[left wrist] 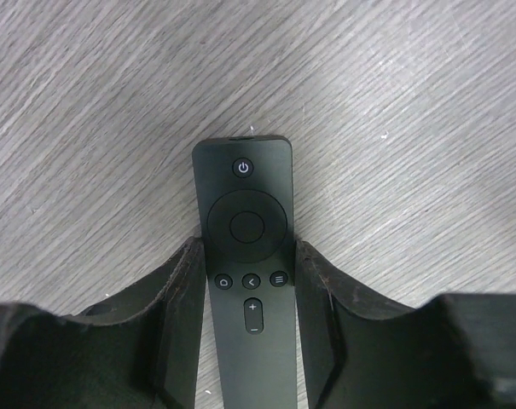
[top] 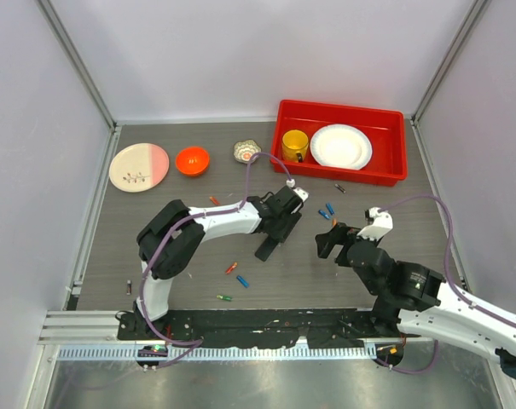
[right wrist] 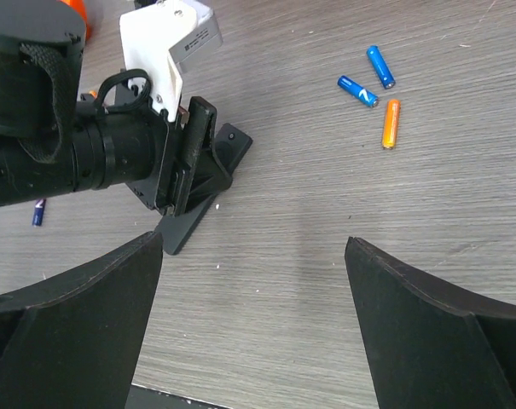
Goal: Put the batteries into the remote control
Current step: Pick up the remote control from the center of the board.
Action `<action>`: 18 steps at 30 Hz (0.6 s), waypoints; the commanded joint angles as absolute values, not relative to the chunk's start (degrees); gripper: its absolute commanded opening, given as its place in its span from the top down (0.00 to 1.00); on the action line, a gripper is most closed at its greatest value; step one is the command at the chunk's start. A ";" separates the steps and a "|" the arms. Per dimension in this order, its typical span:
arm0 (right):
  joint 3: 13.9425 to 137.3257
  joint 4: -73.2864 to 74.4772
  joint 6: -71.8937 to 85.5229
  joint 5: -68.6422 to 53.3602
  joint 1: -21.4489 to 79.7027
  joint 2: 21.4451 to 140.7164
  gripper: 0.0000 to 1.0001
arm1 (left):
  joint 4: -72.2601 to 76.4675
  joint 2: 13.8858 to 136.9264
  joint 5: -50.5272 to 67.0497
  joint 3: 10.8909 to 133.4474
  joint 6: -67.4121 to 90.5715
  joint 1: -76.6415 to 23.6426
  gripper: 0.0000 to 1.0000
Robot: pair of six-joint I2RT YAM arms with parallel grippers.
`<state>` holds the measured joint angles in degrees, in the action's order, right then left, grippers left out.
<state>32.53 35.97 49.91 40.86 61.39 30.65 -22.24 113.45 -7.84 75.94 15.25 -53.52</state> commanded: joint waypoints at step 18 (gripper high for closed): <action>28.83 21.46 43.95 29.91 61.61 21.44 0.02 | 17.07 78.59 18.88 46.45 38.82 -41.76 1.00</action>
<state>29.19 29.43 47.46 37.08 61.39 20.03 -6.83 87.59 7.46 53.65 27.33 -45.67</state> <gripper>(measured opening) 0.976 0.439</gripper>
